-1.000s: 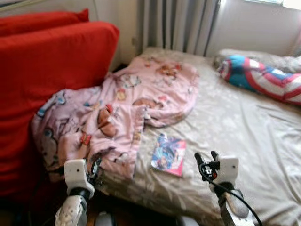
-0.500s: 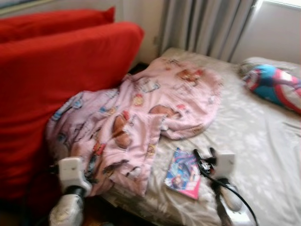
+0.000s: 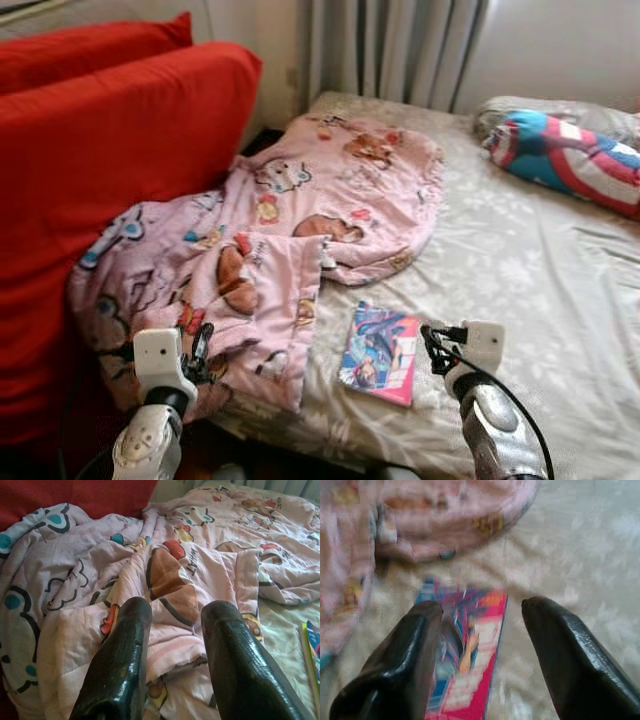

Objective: Clean up the room

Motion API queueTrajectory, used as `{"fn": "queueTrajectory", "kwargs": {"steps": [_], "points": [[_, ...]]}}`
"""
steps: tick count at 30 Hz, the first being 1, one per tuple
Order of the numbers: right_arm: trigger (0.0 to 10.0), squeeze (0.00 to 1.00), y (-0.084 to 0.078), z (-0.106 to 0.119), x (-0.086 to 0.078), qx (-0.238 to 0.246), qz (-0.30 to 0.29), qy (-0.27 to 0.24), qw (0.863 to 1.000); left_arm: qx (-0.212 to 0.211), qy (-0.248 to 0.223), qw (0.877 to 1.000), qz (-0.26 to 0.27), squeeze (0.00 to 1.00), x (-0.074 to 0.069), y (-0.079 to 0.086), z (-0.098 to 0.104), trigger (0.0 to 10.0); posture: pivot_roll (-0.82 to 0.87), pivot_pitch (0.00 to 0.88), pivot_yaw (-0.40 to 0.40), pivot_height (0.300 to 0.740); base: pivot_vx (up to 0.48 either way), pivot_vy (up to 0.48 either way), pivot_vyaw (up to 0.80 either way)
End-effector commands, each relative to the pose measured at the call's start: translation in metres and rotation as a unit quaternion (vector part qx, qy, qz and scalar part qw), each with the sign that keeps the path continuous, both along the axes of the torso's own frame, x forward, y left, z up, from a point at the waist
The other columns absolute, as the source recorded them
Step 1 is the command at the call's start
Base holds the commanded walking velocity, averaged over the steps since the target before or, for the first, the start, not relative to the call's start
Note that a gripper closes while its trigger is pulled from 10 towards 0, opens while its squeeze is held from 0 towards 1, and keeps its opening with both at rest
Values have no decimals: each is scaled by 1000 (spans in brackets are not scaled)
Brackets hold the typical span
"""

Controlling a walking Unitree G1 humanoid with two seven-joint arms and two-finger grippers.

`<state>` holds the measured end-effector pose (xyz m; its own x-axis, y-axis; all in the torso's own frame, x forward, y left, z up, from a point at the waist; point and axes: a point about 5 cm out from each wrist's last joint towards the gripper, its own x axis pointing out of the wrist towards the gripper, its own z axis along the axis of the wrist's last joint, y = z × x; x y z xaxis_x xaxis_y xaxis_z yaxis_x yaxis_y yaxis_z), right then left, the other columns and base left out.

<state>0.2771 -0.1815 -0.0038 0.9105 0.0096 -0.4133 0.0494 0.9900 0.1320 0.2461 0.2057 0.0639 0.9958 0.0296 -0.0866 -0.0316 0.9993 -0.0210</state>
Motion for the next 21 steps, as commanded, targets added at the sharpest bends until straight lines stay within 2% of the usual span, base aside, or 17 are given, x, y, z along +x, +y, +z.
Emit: {"fn": "queueTrajectory", "kwargs": {"steps": [1, 8, 11, 16, 21], "points": [[10000, 0, -3, -7, -1, -15, 6, 32, 999, -4, -19, 999, -29, 0, 11, -10, 14, 10000, -36, 86, -51, 645, 0, 0, 0], [10000, 0, -3, -8, 4, -18, -5, 50, 999, -4, -20, 998, -58, 0, 16, -17, 20, 10000, -32, 141, -19, 645, 0, 0, 0], [10000, 0, -5, -7, 7, -18, -22, 60, 998, -2, -21, 997, -74, 0, 25, -20, 24, 10000, -30, 173, -1, 645, 0, 0, 0], [10000, 0, -7, -13, 3, -28, -21, 80, 996, 0, -31, 995, -91, 0, 34, -25, 36, 10000, -1, 229, 10, 645, 0, 0, 0], [10000, 0, -13, -12, 3, -38, -26, 82, 996, -12, -28, 995, -92, 0, 32, -24, 41, 10000, -11, 267, 24, 645, 0, 0, 0]]}}
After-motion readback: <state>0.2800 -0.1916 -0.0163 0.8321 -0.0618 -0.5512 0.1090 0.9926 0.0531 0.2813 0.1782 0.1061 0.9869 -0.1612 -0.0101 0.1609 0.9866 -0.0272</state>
